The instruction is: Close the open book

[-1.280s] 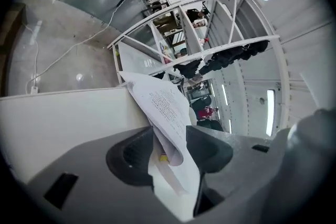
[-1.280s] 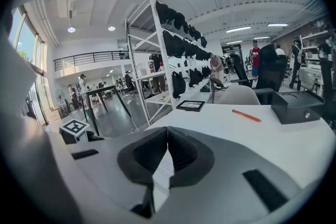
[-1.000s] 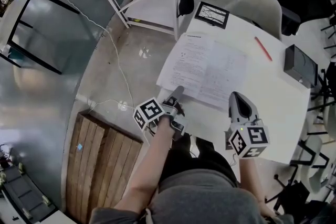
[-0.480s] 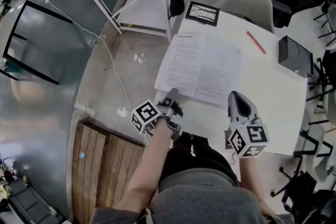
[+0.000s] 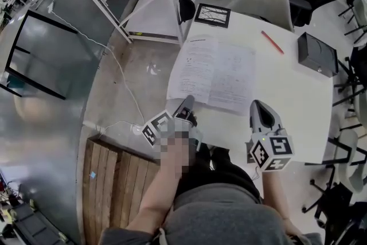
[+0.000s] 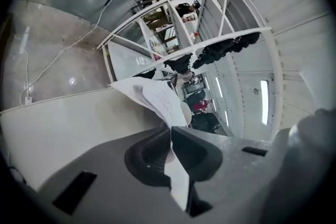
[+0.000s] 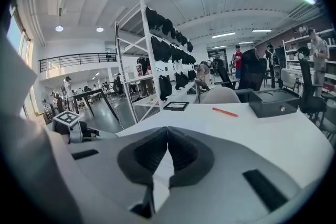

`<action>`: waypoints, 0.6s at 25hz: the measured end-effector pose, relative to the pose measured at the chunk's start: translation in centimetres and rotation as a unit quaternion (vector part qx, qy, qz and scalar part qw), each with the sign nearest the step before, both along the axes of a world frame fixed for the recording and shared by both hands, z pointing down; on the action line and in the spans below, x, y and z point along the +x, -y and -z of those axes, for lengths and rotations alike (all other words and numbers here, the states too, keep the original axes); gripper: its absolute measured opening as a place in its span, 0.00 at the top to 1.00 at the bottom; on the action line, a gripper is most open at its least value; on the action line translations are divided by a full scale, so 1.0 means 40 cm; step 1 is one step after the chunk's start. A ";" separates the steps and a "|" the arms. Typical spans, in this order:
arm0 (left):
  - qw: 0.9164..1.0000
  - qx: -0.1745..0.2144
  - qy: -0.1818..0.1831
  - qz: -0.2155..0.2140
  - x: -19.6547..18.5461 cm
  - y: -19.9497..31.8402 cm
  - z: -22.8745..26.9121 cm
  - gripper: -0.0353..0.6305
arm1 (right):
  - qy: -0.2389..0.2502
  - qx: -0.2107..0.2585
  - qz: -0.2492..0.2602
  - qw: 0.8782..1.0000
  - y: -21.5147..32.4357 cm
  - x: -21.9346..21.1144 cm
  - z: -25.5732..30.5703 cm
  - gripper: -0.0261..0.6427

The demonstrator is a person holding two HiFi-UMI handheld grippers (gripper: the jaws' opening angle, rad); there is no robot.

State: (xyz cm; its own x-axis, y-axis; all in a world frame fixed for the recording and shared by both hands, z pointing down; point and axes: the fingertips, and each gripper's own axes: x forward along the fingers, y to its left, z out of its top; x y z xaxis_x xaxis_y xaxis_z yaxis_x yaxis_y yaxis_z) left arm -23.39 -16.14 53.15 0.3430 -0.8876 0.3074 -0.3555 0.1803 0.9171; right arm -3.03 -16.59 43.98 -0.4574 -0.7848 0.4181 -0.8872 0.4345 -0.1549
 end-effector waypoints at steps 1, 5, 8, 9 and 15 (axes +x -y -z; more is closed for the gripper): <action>1.000 0.004 0.014 -0.006 0.007 -0.001 0.007 0.92 | 0.000 0.000 -0.002 1.000 -0.005 0.008 0.000 0.96; 0.996 0.018 0.077 -0.038 0.036 -0.003 0.031 0.93 | 0.002 -0.002 -0.010 1.000 -0.023 0.041 -0.003 0.96; 0.990 0.029 0.119 -0.068 0.070 -0.003 0.049 0.93 | 0.004 -0.001 -0.018 1.000 -0.033 0.066 0.000 0.95; 0.988 0.031 0.131 -0.077 0.081 -0.002 0.054 0.93 | 0.005 0.000 -0.020 1.000 -0.036 0.073 0.001 0.96; 0.973 0.023 0.194 -0.121 0.131 -0.004 0.040 0.93 | 0.008 0.001 -0.032 0.999 -0.049 0.115 0.002 0.96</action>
State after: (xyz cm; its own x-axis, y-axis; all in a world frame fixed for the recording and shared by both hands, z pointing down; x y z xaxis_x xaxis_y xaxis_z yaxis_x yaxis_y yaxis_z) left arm -18.13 -15.98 51.54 0.4103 -0.8114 0.4163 -0.7030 0.0094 0.7112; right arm 1.56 -14.64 43.90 -0.4129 -0.8133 0.4099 -0.9106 0.3773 -0.1686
